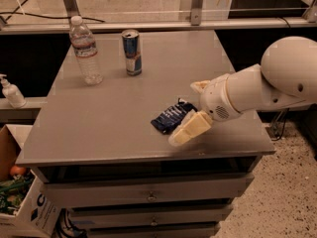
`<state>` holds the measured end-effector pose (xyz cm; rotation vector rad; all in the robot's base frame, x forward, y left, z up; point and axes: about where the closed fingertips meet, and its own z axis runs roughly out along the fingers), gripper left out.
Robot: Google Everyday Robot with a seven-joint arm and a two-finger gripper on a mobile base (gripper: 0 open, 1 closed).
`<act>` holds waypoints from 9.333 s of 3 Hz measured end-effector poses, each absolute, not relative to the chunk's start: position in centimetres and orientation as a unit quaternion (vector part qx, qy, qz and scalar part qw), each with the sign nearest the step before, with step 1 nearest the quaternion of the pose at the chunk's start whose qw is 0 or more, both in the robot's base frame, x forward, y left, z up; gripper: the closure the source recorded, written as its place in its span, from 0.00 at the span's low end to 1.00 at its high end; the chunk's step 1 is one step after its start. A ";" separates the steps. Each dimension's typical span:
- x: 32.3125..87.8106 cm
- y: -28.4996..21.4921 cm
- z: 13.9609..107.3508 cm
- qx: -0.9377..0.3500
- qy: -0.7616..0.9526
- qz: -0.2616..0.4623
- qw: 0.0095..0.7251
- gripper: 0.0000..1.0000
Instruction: Move rxbar blueberry near water bottle
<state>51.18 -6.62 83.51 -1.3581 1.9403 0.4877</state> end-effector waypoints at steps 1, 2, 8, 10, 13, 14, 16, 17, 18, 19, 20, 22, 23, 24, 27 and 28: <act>51.4 -6.8 82.9 -0.516 0.758 0.185 0.352 0.00; 51.6 -7.0 82.0 -0.504 0.770 0.185 0.344 0.18; 52.6 -2.4 86.6 -0.416 0.776 0.284 0.380 1.00; 53.3 2.0 87.4 -0.396 0.778 0.286 0.396 1.00; 60.6 6.3 85.8 -0.397 0.766 0.287 0.415 1.00; 63.1 7.9 85.6 -0.399 0.761 0.288 0.423 1.00; 67.1 11.5 82.8 -0.399 0.762 0.294 0.417 1.00; 67.3 11.9 82.1 -0.398 0.763 0.300 0.411 0.83; 67.3 11.9 82.3 -0.398 0.763 0.300 0.410 0.60; 67.3 11.9 82.3 -0.398 0.763 0.300 0.410 0.36; 67.3 11.9 82.3 -0.398 0.763 0.301 0.410 0.13; 66.9 11.7 81.8 -0.391 0.767 0.310 0.404 0.00; 66.9 11.7 81.8 -0.391 0.767 0.310 0.404 0.00; 66.9 11.7 81.8 -0.391 0.767 0.310 0.404 0.00; 66.9 11.7 81.9 -0.391 0.767 0.310 0.404 0.00; 66.9 11.8 81.9 -0.391 0.767 0.310 0.404 0.00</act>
Offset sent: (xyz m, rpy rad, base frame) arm 0.0079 -0.0106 -0.0284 -0.0093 0.0707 -0.0967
